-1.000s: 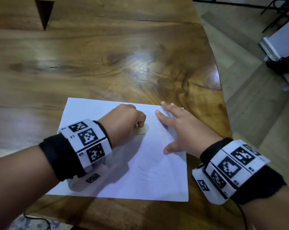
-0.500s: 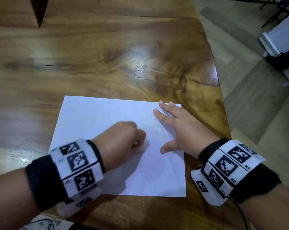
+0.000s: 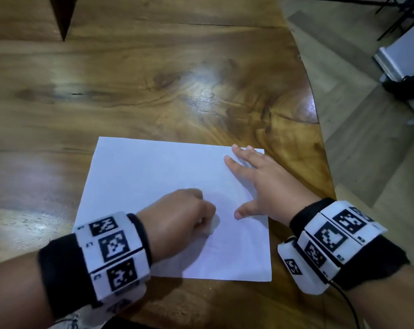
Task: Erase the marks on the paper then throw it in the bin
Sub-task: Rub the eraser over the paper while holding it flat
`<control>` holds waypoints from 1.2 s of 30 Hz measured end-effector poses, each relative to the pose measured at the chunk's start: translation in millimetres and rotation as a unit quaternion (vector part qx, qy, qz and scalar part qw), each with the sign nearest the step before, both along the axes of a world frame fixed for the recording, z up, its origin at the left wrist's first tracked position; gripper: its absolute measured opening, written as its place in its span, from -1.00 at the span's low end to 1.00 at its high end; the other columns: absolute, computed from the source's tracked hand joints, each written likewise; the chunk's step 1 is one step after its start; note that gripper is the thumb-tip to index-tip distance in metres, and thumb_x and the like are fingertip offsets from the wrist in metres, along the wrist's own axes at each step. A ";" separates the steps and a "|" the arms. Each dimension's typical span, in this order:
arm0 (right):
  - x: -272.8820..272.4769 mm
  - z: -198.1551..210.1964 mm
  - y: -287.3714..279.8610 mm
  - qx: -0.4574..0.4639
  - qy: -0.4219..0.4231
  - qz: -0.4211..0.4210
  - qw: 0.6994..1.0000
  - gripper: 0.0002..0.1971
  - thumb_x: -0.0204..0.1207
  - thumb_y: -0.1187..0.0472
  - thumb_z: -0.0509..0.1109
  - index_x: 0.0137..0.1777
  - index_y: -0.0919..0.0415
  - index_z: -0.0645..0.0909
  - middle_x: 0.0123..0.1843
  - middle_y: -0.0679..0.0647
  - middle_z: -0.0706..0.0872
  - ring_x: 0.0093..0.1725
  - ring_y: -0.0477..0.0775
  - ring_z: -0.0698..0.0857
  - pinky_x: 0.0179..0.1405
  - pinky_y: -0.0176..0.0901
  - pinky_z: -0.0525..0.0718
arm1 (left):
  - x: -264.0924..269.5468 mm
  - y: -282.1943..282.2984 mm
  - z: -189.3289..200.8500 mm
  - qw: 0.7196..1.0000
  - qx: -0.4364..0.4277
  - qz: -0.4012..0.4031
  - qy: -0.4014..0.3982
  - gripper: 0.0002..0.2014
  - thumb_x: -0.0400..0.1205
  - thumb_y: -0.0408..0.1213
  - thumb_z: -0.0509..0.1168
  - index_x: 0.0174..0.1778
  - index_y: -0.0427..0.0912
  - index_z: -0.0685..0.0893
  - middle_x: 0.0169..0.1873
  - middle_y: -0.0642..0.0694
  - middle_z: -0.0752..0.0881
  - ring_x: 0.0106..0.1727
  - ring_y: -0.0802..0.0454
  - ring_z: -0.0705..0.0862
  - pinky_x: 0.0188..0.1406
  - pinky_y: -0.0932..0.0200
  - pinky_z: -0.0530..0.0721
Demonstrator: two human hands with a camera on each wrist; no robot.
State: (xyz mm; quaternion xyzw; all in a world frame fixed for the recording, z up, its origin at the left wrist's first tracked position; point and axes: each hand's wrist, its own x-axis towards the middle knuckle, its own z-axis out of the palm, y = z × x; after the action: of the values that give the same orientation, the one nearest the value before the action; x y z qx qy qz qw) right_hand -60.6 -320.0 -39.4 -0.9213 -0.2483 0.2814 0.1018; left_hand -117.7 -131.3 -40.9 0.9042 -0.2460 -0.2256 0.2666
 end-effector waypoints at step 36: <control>0.1 -0.3 0.1 0.010 0.004 -0.009 1.000 0.10 0.22 -0.06 0.61 0.64 -0.07 -0.06 0.69 -0.15 -0.23 0.66 -0.07 -0.22 0.56 -0.29 -0.10 | 61.1 -15.4 -1.7 0.990 0.015 0.094 -0.103 -0.92 0.46 -0.33 0.26 -0.27 -0.22 0.66 -0.40 -0.06 0.54 -0.27 -0.10 0.54 -0.41 0.26 0.15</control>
State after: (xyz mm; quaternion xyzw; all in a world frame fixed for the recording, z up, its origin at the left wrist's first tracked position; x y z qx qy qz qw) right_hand -60.5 -319.9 -39.7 -0.9215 -0.2422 0.2813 0.1142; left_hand -56.6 -146.7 -42.7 0.9455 -0.1828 -0.1092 0.2465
